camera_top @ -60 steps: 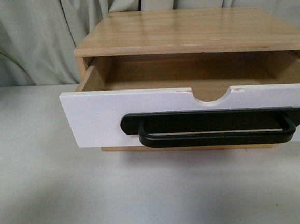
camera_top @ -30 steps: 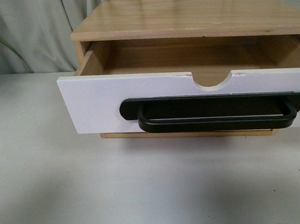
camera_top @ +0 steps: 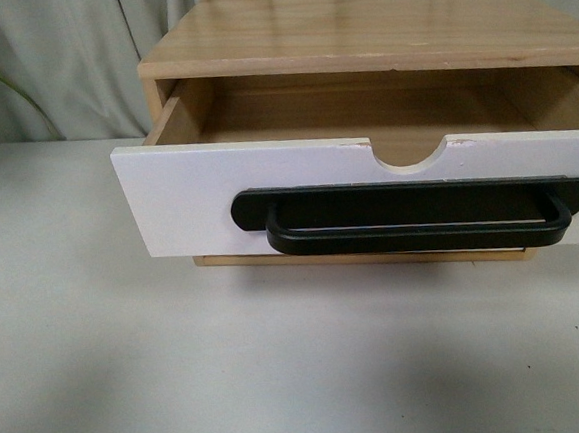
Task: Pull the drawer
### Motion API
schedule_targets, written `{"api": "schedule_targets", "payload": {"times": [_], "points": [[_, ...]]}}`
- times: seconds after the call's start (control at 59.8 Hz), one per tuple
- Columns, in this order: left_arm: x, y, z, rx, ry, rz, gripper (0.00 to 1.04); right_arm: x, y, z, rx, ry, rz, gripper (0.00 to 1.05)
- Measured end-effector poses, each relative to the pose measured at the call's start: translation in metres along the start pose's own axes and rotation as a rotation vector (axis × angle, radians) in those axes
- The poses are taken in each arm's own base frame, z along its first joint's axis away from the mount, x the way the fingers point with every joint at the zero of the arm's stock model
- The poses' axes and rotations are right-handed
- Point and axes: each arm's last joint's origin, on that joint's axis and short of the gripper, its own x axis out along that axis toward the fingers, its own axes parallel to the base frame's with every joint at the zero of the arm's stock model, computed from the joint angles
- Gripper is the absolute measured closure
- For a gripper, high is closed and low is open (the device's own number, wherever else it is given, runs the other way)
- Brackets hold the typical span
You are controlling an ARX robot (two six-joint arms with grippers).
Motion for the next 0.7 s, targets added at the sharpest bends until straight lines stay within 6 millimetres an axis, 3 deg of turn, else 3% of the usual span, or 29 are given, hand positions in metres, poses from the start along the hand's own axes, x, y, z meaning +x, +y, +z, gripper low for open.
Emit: {"api": "schedule_targets", "payload": {"times": [0.251,0.703], "points": [[0.0000,0.0000,0.0000,-0.002,0.000,0.000,0.98,-0.0001,0.0000,-0.0001,-0.001,0.001,0.000,1.02],[0.0000,0.0000,0.0000,-0.002,0.000,0.000,0.18,-0.0001,0.0000,-0.0002,0.000,0.002,0.000,0.23]]}}
